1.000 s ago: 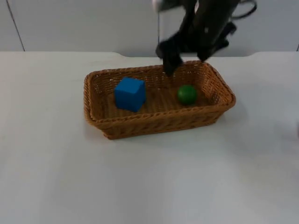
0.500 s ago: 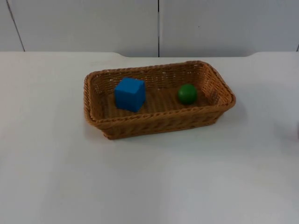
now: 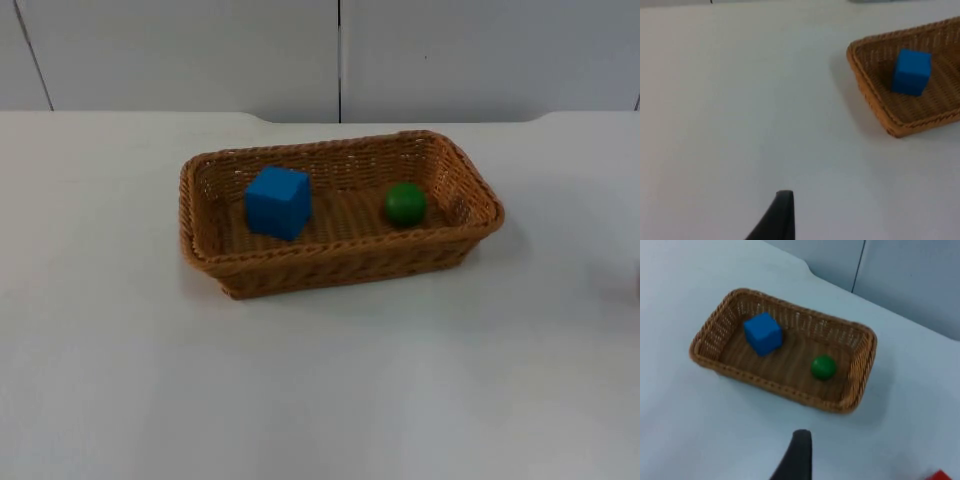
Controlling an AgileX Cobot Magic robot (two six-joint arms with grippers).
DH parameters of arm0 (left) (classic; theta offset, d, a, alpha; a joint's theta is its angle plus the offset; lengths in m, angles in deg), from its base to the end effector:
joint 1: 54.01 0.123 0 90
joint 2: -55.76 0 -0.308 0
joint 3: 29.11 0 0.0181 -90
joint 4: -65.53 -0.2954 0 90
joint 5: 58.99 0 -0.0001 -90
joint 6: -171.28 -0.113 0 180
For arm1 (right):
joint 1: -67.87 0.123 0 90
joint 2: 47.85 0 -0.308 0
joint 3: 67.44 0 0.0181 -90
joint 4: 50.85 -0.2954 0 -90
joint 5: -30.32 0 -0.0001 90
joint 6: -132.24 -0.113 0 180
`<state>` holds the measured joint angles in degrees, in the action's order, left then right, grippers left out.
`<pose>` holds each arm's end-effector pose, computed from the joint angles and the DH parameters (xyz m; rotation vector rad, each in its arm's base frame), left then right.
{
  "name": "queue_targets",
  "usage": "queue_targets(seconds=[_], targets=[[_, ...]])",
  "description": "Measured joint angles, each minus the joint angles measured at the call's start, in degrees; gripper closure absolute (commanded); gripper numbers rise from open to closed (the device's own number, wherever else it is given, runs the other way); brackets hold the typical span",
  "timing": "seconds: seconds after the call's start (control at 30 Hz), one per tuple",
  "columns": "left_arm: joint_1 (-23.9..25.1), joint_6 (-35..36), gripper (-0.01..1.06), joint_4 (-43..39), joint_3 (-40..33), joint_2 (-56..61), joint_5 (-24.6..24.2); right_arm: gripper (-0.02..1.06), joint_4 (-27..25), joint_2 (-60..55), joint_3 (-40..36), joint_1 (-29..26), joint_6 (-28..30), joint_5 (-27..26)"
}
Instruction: Place all geometric objects except the red cube into the basket.
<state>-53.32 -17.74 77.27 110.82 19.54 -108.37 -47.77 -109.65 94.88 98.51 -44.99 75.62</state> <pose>0.1257 -0.0160 0.3284 0.0998 2.1761 -0.1493 0.2038 0.1157 0.4017 -0.6466 2.0867 0.2137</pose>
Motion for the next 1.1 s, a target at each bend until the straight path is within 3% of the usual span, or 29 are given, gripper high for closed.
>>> queue_targets(seconds=[0.3,0.47,0.93,1.1], targets=[[0.00,0.00,0.00,0.25,0.00,11.39,-4.11,0.25,0.00,18.70,-13.88,0.00,-0.64,-0.71],[0.00,0.00,0.00,0.38,0.00,17.20,-7.52,0.25,-0.11,30.41,-19.74,0.00,-1.99,2.15],[0.00,0.12,0.00,0.27,-0.43,28.80,-12.67,0.25,-2.01,48.04,-24.83,0.00,-2.33,14.42],[0.00,0.93,0.00,-0.81,-6.01,28.80,-15.39,0.25,-2.01,53.26,-25.17,0.00,-2.33,16.90]])
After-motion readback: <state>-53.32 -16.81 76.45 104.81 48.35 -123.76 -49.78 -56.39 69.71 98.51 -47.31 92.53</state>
